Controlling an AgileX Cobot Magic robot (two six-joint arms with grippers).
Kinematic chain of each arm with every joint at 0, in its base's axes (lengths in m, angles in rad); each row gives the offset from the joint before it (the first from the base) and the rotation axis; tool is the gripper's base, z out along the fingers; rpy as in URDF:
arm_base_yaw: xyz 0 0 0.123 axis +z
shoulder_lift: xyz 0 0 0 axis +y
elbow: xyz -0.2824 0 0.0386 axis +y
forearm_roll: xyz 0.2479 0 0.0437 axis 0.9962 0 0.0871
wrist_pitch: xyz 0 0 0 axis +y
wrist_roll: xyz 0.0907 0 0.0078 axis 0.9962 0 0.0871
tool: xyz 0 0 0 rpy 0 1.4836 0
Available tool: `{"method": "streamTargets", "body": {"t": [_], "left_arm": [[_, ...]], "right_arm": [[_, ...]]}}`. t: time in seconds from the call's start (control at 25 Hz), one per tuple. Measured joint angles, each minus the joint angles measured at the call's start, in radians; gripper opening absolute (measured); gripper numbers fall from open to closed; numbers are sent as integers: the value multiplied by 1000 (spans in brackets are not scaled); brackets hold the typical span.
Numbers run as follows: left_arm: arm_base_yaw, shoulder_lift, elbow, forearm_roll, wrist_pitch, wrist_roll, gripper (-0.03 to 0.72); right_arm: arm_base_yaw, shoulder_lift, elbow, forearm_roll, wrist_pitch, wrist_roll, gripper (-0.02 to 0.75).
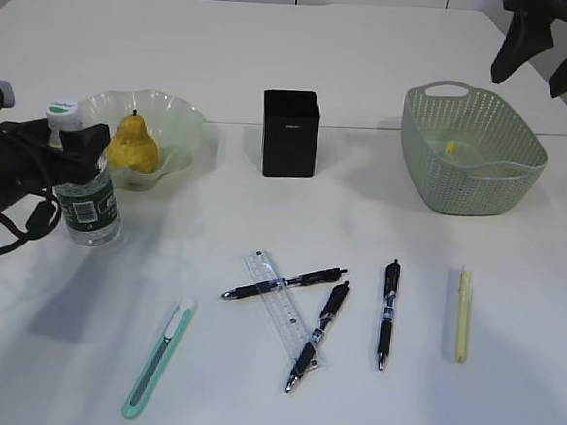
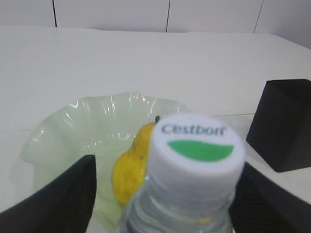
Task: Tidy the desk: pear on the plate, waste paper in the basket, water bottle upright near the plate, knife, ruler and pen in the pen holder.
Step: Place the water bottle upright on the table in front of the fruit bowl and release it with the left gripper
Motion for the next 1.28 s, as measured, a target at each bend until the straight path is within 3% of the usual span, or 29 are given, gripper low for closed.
{"method": "streamTargets", "body": {"t": [0.64,1.08,1.28], "left_arm": [[1,-277,0,12,288,-2,578],[2,-576,2,37,658,-2,578],[2,-723,-56,48,961,-2,578]], "right_arm": [[0,0,0,-71,0,0,533],[0,0,0,-60,0,0,533],[0,0,0,-24,0,0,533]]}}
